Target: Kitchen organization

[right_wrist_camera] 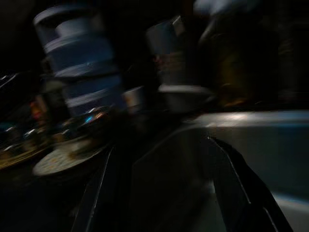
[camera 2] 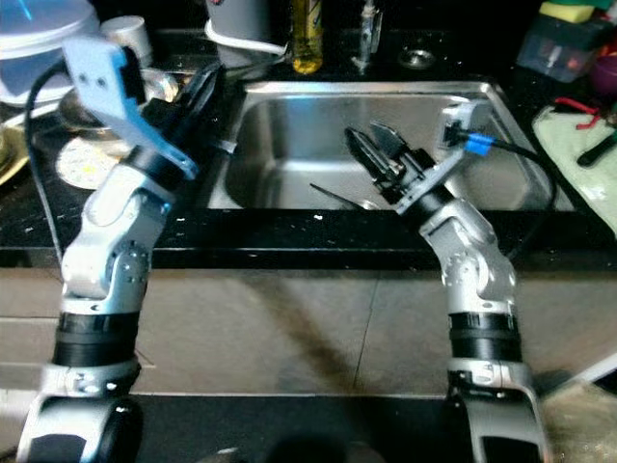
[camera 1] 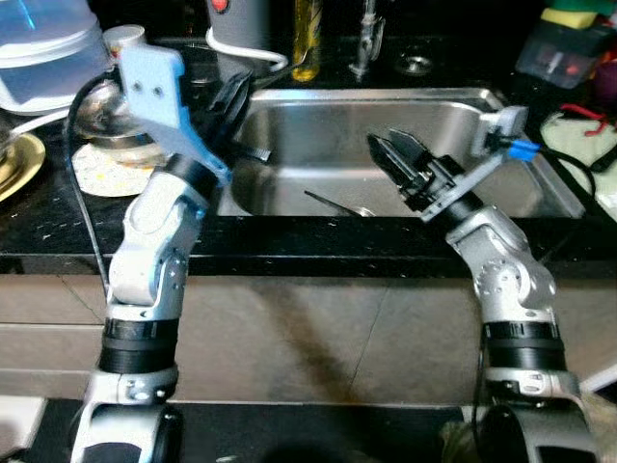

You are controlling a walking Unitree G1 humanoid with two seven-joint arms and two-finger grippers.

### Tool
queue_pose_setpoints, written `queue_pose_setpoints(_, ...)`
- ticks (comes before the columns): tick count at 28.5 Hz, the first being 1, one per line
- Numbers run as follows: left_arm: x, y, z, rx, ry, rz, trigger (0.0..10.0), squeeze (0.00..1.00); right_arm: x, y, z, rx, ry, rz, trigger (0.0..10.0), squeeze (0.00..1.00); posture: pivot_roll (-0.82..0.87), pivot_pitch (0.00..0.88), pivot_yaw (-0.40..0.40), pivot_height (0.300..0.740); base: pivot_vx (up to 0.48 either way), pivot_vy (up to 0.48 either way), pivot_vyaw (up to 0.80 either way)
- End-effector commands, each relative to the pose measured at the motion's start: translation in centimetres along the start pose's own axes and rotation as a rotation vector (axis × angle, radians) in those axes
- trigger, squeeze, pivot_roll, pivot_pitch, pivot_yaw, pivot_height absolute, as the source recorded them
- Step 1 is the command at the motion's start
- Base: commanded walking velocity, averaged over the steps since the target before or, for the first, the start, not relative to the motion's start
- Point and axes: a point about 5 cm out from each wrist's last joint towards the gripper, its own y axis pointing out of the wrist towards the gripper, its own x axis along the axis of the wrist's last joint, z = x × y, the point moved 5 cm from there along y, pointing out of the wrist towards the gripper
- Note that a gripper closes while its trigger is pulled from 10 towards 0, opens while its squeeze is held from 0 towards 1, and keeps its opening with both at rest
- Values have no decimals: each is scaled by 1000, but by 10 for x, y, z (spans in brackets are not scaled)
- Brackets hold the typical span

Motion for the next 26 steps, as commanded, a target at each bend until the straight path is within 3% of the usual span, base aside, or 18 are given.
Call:
queue_pose_setpoints(1, -2, 1, 2, -10, 5, 8, 10000, 0, -2, 3, 4, 9, -3, 2, 10000, 0, 1, 34, -12, 732, 0, 0, 0)
queue_pose_setpoints(11, -37, 4, 22, 24, 7, 167, 10000, 0, -3, 2, 1, -9, -18, 15, 10000, 0, -4, 46, -14, 732, 0, 0, 0)
queue_pose_setpoints(14, -60, 3, 34, 48, -13, 284, 10000, 0, -5, 0, -4, -38, -49, 38, 10000, 0, -13, 53, -7, 732, 0, 0, 0)
queue_pose_setpoints(17, -82, -2, 38, 39, -52, 383, 10000, 0, -3, -2, -3, -38, -47, 36, 10000, 0, -22, 61, 0, 732, 0, 0, 0)
queue_pose_setpoints(20, -104, -9, 39, 37, -15, 495, 10000, 0, -4, -4, -3, -39, -50, 40, 10000, 0, -23, 65, 0, 732, 0, 0, 0)
queue_pose_setpoints(26, -126, -22, 39, 35, -12, 593, 10000, 0, -5, -6, 0, -29, -45, 44, 10000, 0, -24, 69, 0, 732, 0, 0, 0)
